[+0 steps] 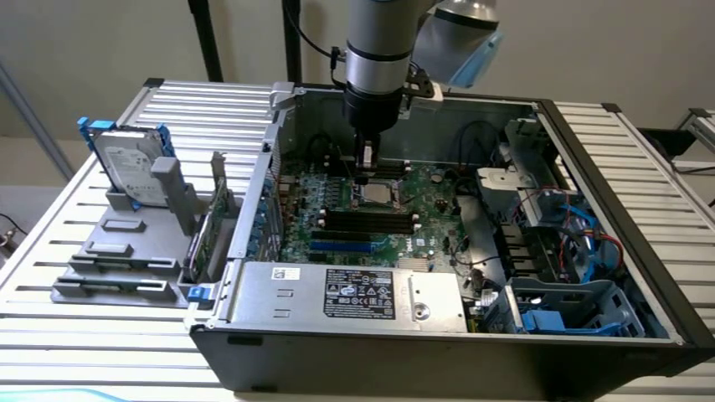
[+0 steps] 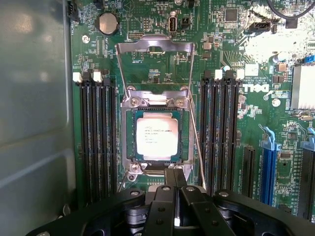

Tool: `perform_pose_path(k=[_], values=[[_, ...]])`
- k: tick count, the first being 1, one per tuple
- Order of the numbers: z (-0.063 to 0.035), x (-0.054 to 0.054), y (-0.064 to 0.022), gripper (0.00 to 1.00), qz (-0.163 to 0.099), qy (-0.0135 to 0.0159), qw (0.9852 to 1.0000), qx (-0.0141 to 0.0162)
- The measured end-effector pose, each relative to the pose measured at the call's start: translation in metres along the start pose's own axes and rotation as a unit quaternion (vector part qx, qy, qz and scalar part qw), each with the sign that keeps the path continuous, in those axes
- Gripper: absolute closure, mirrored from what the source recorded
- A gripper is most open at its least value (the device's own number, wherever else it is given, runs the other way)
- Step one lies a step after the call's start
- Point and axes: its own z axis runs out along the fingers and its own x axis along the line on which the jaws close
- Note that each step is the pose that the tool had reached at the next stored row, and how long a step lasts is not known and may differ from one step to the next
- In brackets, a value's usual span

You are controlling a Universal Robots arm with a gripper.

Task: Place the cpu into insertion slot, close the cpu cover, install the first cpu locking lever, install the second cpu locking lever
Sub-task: 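Close the cpu cover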

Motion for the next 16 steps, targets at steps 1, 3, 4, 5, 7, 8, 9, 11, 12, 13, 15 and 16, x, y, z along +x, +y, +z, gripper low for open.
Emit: perform_pose_path(k=[1, 3, 4, 5, 7, 8, 9, 11, 12, 13, 15, 16], values=[[0.0, 0.0, 0.0, 0.89, 0.0, 0.0, 1.0, 0.0], [0.0, 0.0, 0.0, 0.89, 0.0, 0.0, 1.0, 0.0], [0.0, 0.0, 0.0, 0.89, 0.0, 0.0, 1.0, 0.0], [0.0, 0.0, 0.0, 0.89, 0.0, 0.0, 1.0, 0.0], [0.0, 0.0, 0.0, 0.89, 0.0, 0.0, 1.0, 0.0], [-0.0001, 0.0, 0.0009, 0.89, 0.0, 0.0, 1.0, 0.0], [-0.0006, 0.0, 0.0039, 0.89, 0.0, 0.0, 1.0, 0.0009], [-0.0022, 0.0, 0.012, 0.89, 0.0, 0.0001, 1.0, 0.0028], [-0.0035, 0.001, 0.0167, 0.89, 0.0, 0.0001, 1.0, 0.0038], [-0.0054, 0.001, 0.021, 0.89, 0.0, 0.0001, 1.0, 0.005], [-0.0109, 0.001, 0.03, 0.89, 0.0, 0.0, 1.0, 0.0077], [-0.014, 0.001, 0.0345, 0.89, 0.0, 0.0, 1.0, 0.009]])
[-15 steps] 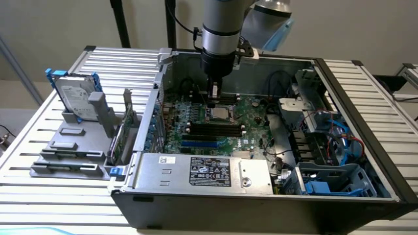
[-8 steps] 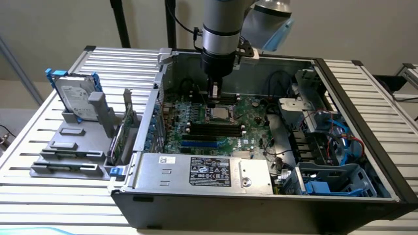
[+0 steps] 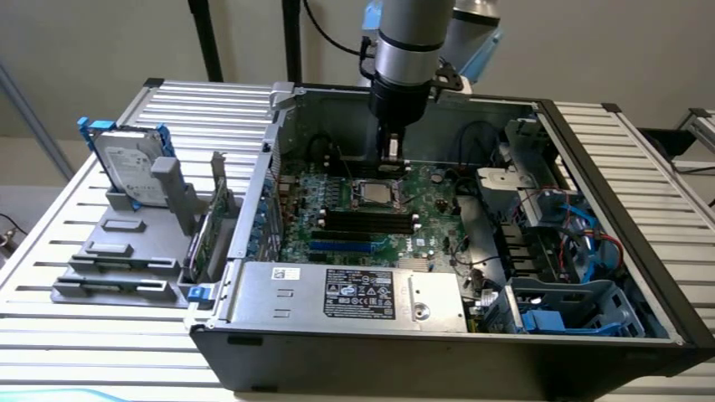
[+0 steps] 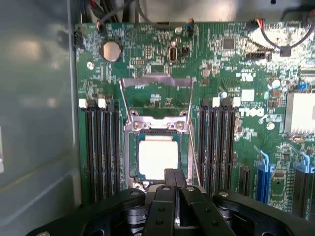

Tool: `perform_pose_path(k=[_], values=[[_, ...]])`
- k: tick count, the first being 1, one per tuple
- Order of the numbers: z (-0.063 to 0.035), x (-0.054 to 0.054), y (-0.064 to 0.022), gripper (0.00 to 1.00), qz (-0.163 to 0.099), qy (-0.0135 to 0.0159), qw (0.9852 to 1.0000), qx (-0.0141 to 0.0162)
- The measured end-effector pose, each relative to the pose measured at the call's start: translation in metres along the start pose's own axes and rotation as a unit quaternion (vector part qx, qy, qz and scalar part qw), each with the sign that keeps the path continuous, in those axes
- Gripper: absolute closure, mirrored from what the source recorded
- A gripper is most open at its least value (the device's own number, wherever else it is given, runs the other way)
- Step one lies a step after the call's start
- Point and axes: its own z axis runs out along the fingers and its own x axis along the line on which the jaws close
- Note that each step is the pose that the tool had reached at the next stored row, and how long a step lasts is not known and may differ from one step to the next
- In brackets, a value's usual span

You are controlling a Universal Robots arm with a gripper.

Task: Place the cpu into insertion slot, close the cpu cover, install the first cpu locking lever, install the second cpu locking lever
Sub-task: 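Close the cpu cover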

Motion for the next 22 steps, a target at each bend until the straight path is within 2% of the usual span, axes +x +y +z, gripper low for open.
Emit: perform_pose_path(k=[6, 16, 19, 22], values=[[-0.0169, 0.001, 0.0268, 0.89, 0.0, -0.0002, 1.0, 0.0068], [-0.02, 0.003, 0.0718, 0.89, 0.0, -0.0002, 1.0, 0.0075], [-0.0201, 0.005, 0.0813, 0.89, 0.0, -0.0001, 1.0, 0.0076], [-0.0188, 0.009, 0.0874, 0.89, 0.0, -0.0001, 1.0, 0.0075]])
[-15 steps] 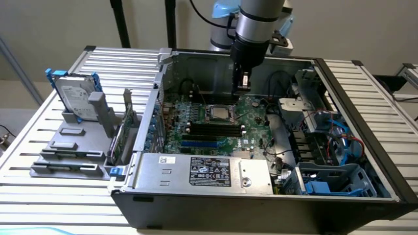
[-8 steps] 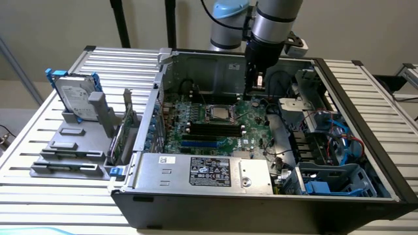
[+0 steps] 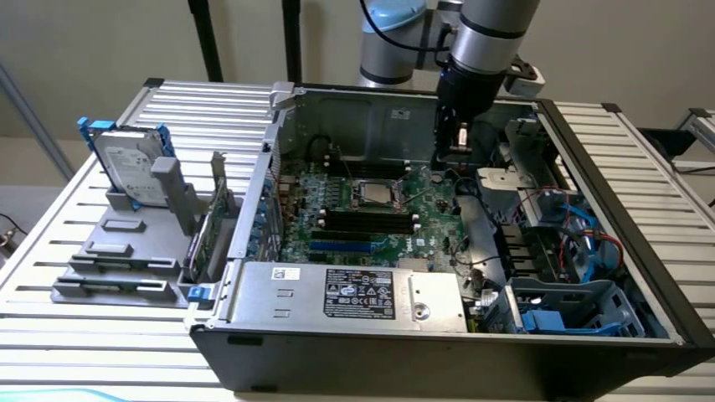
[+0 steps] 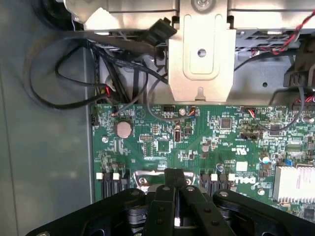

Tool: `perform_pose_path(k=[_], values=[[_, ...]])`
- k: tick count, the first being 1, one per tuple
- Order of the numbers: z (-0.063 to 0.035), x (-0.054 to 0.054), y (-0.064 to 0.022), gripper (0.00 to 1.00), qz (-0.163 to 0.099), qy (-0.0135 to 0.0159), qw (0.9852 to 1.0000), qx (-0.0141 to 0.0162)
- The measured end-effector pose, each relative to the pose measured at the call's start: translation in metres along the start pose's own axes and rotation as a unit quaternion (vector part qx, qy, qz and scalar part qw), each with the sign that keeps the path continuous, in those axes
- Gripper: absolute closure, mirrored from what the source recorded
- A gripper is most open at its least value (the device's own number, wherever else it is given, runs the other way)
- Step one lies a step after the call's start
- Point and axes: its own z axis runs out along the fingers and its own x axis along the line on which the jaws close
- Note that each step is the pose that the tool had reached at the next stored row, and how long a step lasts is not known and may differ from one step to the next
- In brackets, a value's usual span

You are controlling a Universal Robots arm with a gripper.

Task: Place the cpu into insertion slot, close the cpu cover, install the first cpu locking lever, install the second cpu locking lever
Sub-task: 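Close the cpu cover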

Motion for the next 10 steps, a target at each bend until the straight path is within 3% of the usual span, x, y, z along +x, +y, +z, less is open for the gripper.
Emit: perform_pose_path(k=[5, 10], values=[[0.0084, 0.008, 0.0091, 0.89, -0.001, -0.0009, 1.0, -0.0001], [0.0172, 0.008, 0.0138, 0.89, -0.002, -0.0019, 1.0, -0.0001]])
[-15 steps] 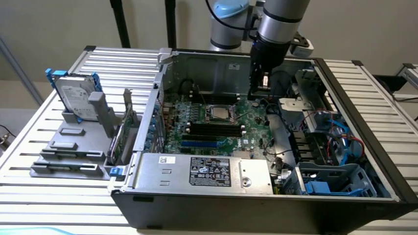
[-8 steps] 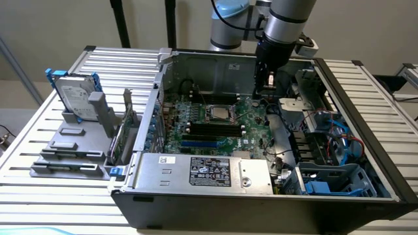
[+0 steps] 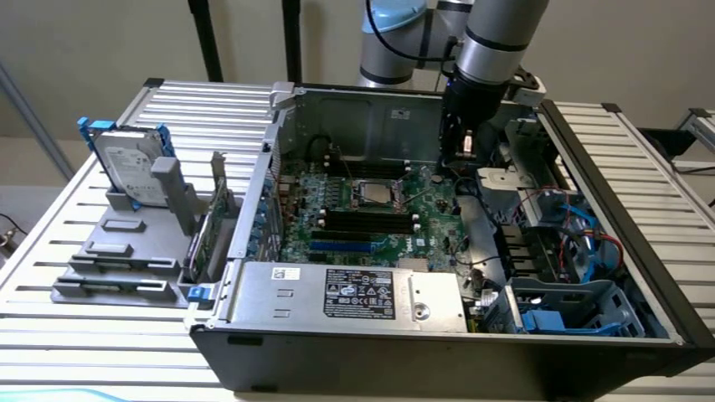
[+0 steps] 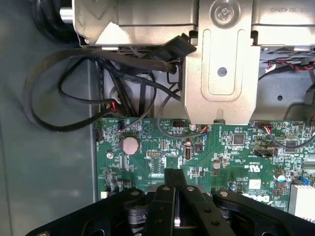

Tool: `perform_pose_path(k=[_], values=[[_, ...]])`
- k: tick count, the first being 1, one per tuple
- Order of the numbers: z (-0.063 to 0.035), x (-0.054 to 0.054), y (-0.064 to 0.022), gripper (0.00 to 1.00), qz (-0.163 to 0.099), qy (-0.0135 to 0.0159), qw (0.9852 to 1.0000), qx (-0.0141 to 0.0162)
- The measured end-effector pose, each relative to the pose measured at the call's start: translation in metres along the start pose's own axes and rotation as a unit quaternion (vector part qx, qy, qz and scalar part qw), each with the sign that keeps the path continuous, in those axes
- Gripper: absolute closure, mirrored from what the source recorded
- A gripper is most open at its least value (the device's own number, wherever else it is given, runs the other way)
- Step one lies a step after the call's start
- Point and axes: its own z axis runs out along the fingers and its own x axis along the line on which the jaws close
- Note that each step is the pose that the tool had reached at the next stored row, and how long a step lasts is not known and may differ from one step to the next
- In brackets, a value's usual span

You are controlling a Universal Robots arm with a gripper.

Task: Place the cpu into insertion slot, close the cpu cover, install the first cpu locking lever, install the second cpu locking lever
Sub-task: 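Close the cpu cover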

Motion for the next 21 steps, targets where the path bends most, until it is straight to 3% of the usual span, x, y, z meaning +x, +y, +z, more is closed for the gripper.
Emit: perform_pose_path(k=[6, 8, 9, 10, 13, 15, 19, 21], values=[[0.0109, -0.001, 0.0005, 0.89, -0.002, -0.0002, 1.0, 0.0007], [0.0132, -0.002, -0.0008, 0.89, -0.004, -0.0003, 1.0, 0.0019], [0.0136, -0.002, -0.0021, 0.89, -0.004, -0.0004, 1.0, 0.0039], [0.0136, -0.002, -0.003, 0.89, -0.005, -0.0005, 1.0, 0.0084], [0.0138, -0.002, -0.0049, 0.89, -0.004, -0.0008, 0.9994, 0.0341], [0.0139, -0.002, -0.0065, 0.89, -0.004, -0.001, 0.9989, 0.0476], [0.0141, -0.002, -0.0105, 0.89, -0.004, -0.0013, 0.9973, 0.0727], [0.0141, -0.002, -0.0135, 0.89, -0.004, -0.0016, 0.9966, 0.0824]])
